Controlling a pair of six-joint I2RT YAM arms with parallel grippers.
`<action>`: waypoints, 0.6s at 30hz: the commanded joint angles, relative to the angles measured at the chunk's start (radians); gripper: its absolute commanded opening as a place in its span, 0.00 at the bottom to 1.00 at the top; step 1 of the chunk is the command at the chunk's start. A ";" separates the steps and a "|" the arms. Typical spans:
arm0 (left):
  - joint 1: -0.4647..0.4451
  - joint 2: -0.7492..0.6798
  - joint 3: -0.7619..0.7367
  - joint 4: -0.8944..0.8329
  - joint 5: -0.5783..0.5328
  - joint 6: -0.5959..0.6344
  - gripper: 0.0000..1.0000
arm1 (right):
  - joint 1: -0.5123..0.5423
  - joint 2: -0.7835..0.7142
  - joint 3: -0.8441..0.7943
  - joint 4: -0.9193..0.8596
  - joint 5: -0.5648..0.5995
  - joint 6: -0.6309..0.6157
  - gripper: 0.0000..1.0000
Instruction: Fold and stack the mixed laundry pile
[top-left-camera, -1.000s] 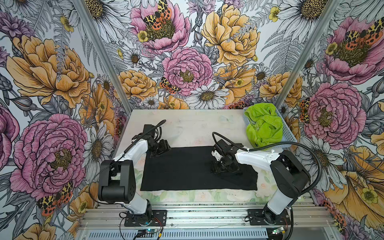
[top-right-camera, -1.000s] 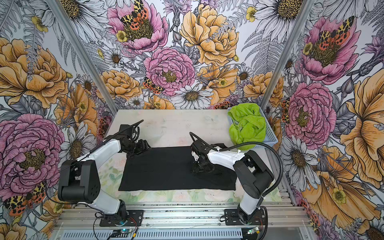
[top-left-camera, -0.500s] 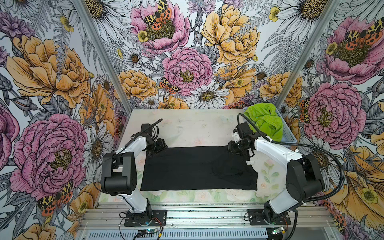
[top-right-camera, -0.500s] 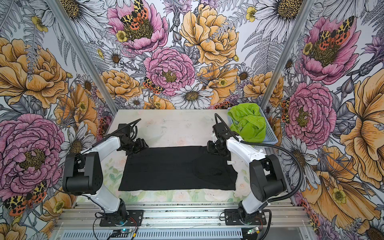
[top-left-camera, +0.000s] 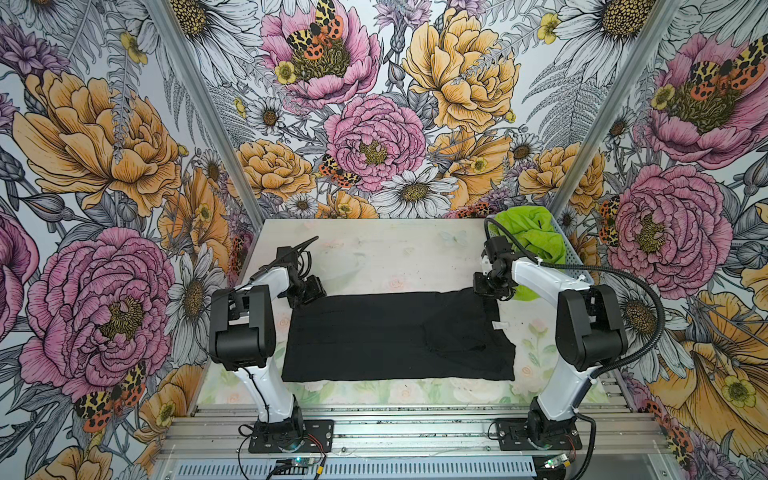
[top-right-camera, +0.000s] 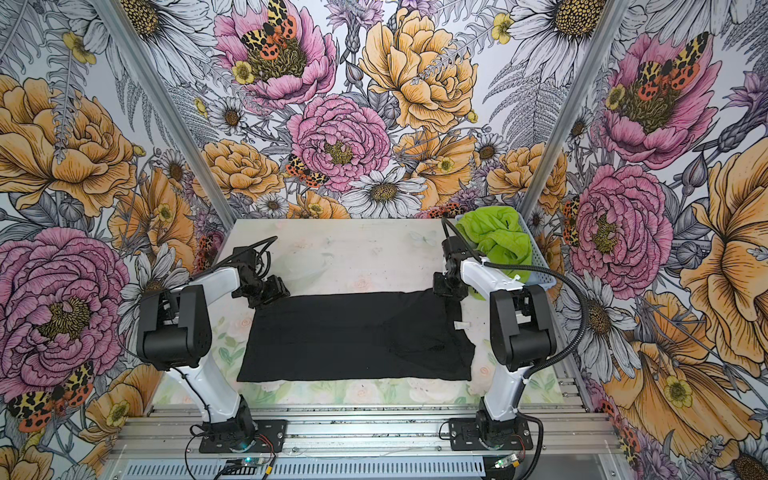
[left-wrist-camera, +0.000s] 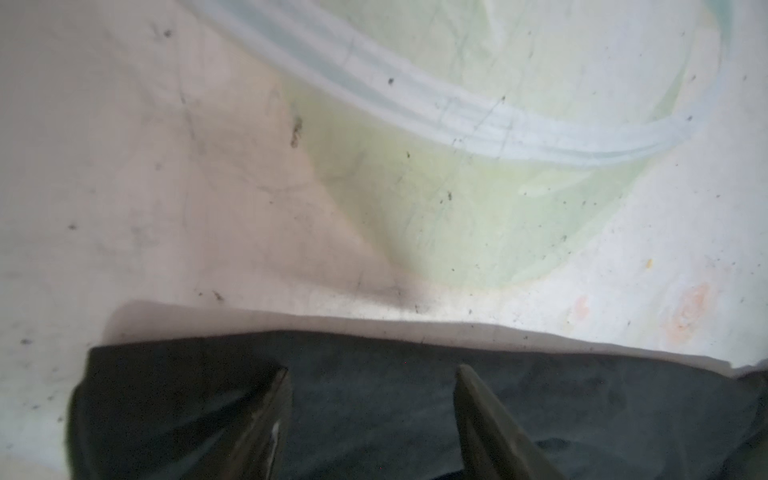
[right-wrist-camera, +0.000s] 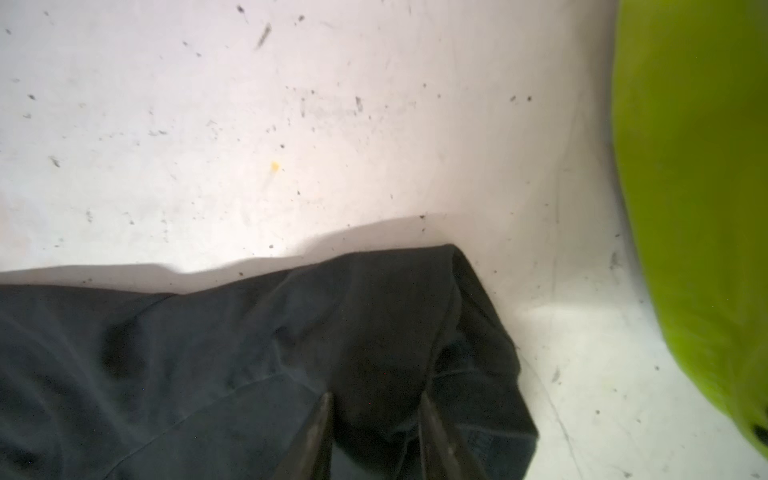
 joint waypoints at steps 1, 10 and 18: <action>0.015 0.053 0.001 0.024 -0.037 0.019 0.61 | -0.002 0.014 0.016 -0.002 0.066 -0.028 0.32; 0.034 0.094 -0.005 -0.001 -0.062 0.013 0.55 | -0.049 0.028 -0.017 0.044 0.124 -0.029 0.05; 0.058 0.108 -0.014 -0.015 -0.071 0.015 0.52 | -0.060 0.034 -0.005 0.044 0.102 -0.019 0.05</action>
